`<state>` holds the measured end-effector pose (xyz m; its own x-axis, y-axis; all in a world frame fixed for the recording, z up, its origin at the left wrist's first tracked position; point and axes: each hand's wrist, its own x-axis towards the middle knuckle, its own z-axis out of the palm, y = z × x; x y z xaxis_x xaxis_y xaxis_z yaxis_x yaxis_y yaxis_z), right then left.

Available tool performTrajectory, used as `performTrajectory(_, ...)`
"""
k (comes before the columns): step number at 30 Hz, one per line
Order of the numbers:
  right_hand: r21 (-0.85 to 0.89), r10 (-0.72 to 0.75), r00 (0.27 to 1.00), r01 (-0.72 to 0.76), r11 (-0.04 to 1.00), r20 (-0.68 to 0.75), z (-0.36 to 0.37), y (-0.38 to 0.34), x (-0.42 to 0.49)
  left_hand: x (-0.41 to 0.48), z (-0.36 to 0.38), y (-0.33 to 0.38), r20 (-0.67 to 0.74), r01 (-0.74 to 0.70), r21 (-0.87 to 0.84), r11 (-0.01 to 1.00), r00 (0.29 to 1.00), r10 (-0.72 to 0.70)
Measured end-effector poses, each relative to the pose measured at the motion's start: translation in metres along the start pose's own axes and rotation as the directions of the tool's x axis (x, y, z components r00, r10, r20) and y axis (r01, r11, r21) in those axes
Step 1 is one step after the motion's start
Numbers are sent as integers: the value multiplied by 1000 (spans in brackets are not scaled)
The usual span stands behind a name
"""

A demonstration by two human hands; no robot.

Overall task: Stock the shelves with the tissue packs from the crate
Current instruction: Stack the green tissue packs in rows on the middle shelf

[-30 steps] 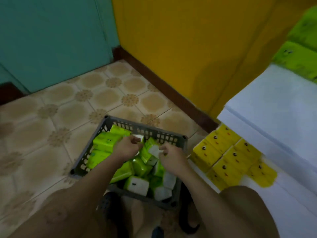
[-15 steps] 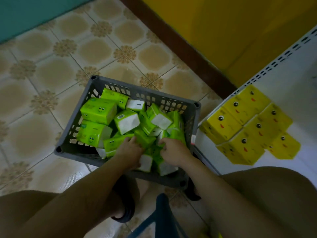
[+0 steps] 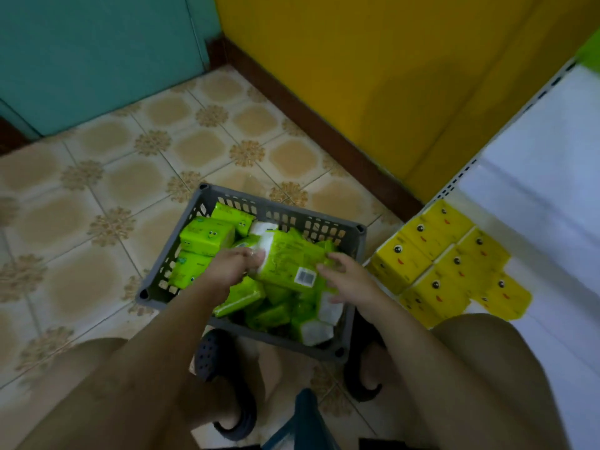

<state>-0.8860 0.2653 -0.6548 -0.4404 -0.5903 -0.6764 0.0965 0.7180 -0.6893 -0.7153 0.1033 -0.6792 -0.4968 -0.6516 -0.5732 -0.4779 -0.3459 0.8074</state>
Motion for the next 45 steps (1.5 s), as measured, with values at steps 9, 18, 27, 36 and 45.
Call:
performTrajectory(9, 257, -234, 972, 234, 938, -30, -20, -20, -91, -102, 16, 74, 304, -56, -104, 993, 949, 86)
performTrajectory(18, 185, -552, 781, 613, 769, -293, -31, -26, -156, -156, 31, 106, 318, -81, -375, 924, 924, 210)
performTrajectory(27, 430, -503, 819, 573, 698, -274, -65, -50, -209, -188, 75, 136, 151, -404, -358, 842, 865, 479)
performTrajectory(36, 204, -469, 796, 568, 797, -383, -156, -37, -252, -208, 161, 194, 283, -432, -358, 828, 795, 537)
performTrajectory(45, -361, -310, 496, -8, 933, -811, -263, -5, -271, -203, 244, 235, 357, -770, 223, 598, 636, 685)
